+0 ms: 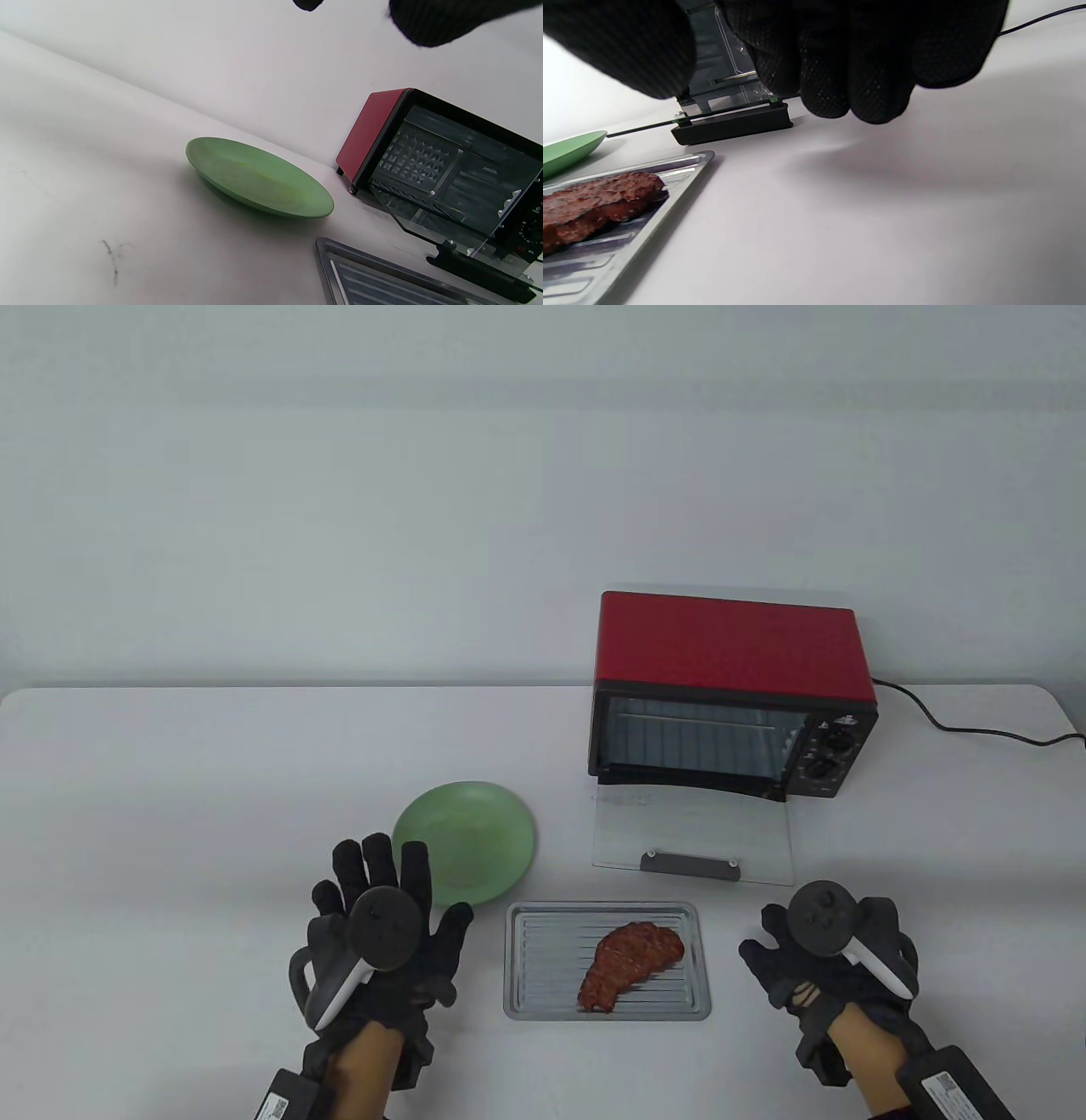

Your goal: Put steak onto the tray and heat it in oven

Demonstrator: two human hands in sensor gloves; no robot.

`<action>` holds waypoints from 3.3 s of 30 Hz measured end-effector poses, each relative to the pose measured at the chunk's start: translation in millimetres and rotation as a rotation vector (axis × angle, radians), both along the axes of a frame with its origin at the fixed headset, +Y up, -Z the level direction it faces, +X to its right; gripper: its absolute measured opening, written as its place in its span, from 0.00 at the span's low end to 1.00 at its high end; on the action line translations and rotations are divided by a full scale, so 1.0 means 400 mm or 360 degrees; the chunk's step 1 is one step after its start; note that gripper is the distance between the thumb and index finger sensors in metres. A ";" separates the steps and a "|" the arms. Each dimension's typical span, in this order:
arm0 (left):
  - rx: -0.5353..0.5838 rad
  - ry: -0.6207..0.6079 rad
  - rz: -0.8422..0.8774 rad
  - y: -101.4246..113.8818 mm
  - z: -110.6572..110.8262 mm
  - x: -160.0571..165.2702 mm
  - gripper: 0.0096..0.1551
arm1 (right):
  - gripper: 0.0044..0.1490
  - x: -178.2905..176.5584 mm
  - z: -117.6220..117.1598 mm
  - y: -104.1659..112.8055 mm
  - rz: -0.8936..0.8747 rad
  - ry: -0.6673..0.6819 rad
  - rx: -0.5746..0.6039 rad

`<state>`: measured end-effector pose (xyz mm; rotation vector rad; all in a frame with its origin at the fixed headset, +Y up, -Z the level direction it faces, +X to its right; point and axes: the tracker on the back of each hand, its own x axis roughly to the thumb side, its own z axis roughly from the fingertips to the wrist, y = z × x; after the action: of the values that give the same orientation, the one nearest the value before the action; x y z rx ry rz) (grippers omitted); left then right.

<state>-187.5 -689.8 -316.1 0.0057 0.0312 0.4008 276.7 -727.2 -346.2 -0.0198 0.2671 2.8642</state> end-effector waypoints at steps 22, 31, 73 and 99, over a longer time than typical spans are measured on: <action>0.0041 -0.0009 0.0263 -0.018 0.006 -0.067 0.50 | 0.33 -0.230 -0.020 -0.062 0.0539 0.0094 -0.0391; 0.0071 0.0017 0.0283 -0.010 0.015 -0.079 0.48 | 0.34 -0.236 -0.032 -0.096 0.0376 -0.0355 -0.0418; 0.0002 0.0075 0.0349 -0.011 0.017 -0.093 0.45 | 0.32 0.114 -0.188 -0.038 -0.1451 -0.0916 -0.0061; -0.0037 0.0159 0.0372 -0.005 0.015 -0.109 0.45 | 0.38 0.140 -0.360 -0.077 -0.1578 -0.0964 -0.0066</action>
<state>-231.1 -691.8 -310.0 -0.0009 0.1357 0.6338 332.9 -758.2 -490.1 -0.5745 0.1431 1.7610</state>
